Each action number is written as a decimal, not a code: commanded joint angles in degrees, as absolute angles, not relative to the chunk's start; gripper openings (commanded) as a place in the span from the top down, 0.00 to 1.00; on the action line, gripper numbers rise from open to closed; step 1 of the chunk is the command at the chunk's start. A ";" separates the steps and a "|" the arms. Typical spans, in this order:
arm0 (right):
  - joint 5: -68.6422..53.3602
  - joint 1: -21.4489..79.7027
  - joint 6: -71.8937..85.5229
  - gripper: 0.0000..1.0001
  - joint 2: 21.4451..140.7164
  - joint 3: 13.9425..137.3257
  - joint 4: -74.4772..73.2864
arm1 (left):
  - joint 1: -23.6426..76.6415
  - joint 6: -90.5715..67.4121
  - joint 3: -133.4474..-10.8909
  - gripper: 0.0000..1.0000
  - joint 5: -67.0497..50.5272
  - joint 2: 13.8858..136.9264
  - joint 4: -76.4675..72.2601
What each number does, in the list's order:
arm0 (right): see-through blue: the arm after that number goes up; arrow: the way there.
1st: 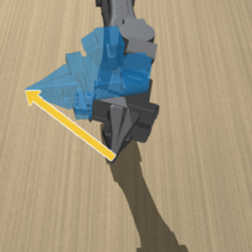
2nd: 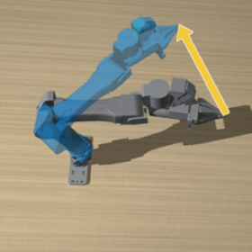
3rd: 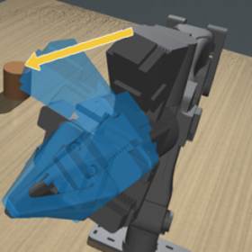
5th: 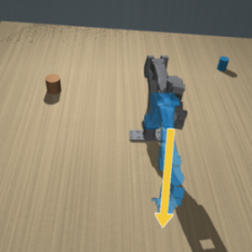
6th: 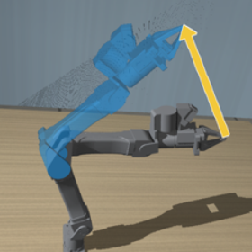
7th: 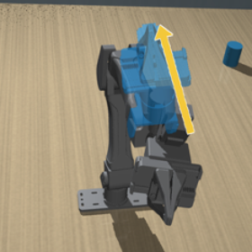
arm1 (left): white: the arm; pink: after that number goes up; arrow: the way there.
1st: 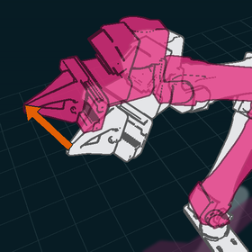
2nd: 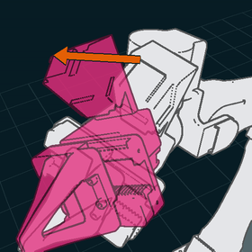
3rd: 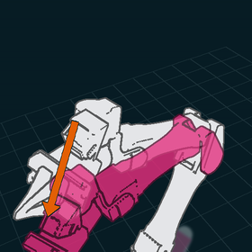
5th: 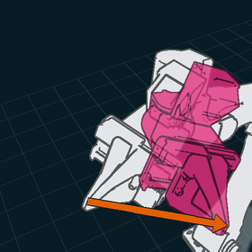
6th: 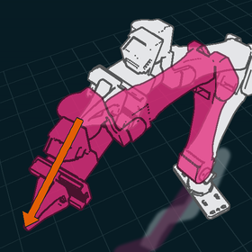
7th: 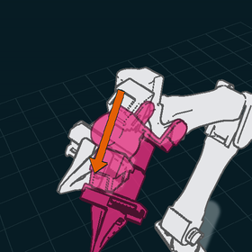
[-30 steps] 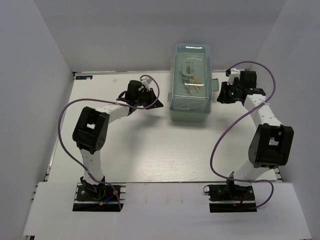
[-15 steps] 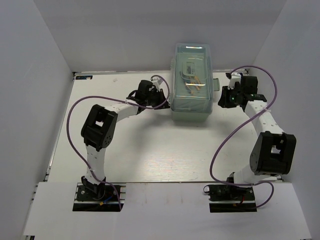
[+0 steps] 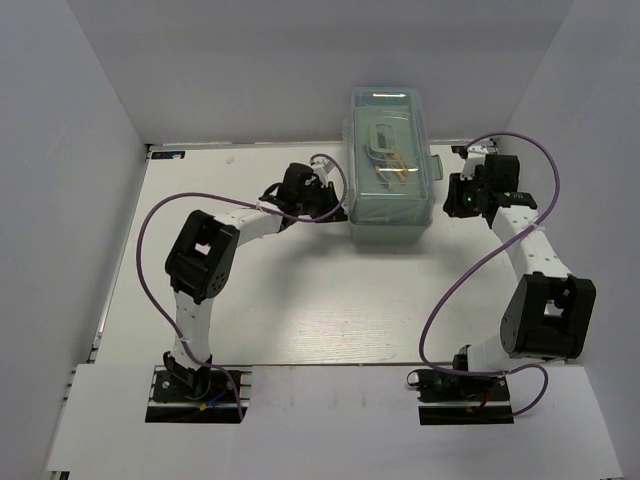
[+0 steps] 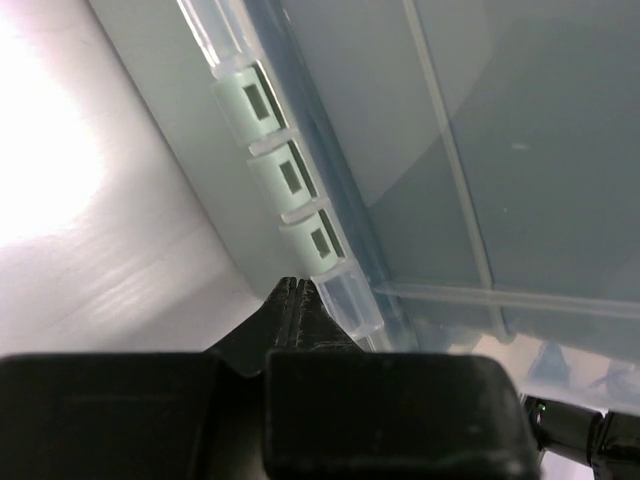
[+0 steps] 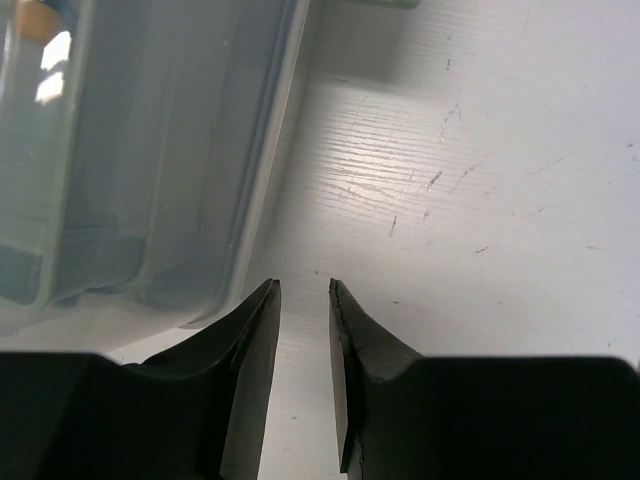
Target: Sort the tools into containers
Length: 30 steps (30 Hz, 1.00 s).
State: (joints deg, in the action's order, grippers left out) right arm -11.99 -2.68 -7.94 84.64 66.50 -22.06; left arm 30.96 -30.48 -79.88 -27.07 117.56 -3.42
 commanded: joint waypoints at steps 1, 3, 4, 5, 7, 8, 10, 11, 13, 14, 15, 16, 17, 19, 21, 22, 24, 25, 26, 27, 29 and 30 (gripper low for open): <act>-10.81 -3.25 -8.61 0.67 82.09 65.66 -19.95 | 33.31 -30.50 -81.74 1.00 -30.85 115.58 -5.19; -10.90 -3.43 -8.53 0.66 81.39 65.74 -20.82 | 33.31 -30.50 -80.87 1.00 -30.33 114.71 -5.19; -11.16 -3.60 -8.61 0.64 81.30 65.48 -20.92 | 33.31 -29.89 -79.99 1.00 -28.58 112.96 -4.58; -11.51 -3.52 -8.70 0.61 80.95 65.22 -21.35 | 33.31 -29.88 -77.72 1.00 -27.43 111.63 -3.79; -12.30 -3.69 -8.79 0.56 79.11 64.26 -21.97 | 32.79 -28.48 -75.07 0.97 -22.79 108.12 -0.99; -12.83 -3.78 -9.22 0.53 78.14 63.29 -21.97 | 32.78 -26.48 -72.54 0.92 -21.11 105.93 0.34; -14.32 -3.69 -9.23 0.39 75.33 61.71 -21.97 | 32.78 -23.66 -69.97 0.82 -16.36 98.46 2.98; -14.85 -3.69 -9.32 0.33 73.76 61.18 -22.15 | 32.78 -20.77 -67.52 0.75 -15.04 95.74 5.25; -17.22 -3.78 -9.49 0.10 70.43 58.55 -22.15 | 32.78 -18.64 -65.49 0.48 -11.80 87.59 7.81; -17.75 -3.69 -8.97 0.10 69.44 57.75 -22.24 | 32.26 -16.98 -63.74 0.38 -10.56 85.02 10.26; -18.54 -3.78 -8.01 0.10 68.56 57.05 -21.63 | 32.26 -16.09 -63.02 0.16 -9.24 82.38 11.68; -18.54 -3.61 -7.39 0.10 65.86 55.13 -21.53 | 32.26 -14.87 -62.50 0.07 -6.27 80.09 13.17; -16.63 -3.78 -1.99 0.10 62.52 53.45 -21.27 | 32.26 -10.76 -59.71 0.00 -1.89 73.63 17.53; -16.18 -3.69 -1.32 0.10 61.79 51.70 -21.53 | 32.26 -8.37 -58.72 0.00 0.59 69.89 19.76; -15.20 -3.69 -1.14 0.10 58.47 50.37 -21.79 | 32.26 -6.51 -55.12 0.00 2.71 66.29 21.87; -15.29 -3.60 -1.14 0.10 57.66 48.10 -21.80 | 32.26 -5.20 -53.80 0.00 4.46 62.88 21.88; -14.86 -3.69 -0.53 0.10 54.52 46.15 -21.71 | 32.26 -4.66 -49.69 0.00 5.88 59.52 22.59; -15.11 -3.60 -0.44 0.10 53.88 43.71 -21.71 | 32.26 -4.66 -48.44 0.00 5.89 57.76 21.80; -15.12 -3.60 -0.44 0.10 52.14 42.81 -21.71 | 32.26 -4.05 -46.95 0.00 5.89 54.52 21.27; -15.20 -3.60 -0.44 0.10 51.86 42.02 -21.53 | 32.26 -4.04 -46.93 0.00 5.89 53.19 21.27; -15.29 -3.60 0.95 0.10 49.49 39.21 -21.88 | 32.26 -3.43 -45.19 0.00 7.03 50.73 19.70; -15.21 -3.86 0.97 0.10 48.96 38.24 -21.36 | 32.26 -3.43 -44.31 0.00 7.55 48.45 18.82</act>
State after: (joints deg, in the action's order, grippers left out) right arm -15.33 -3.42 -0.99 50.83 40.10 -22.63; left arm 32.38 -5.67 -45.41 4.29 53.41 20.12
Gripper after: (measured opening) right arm 0.904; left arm 0.997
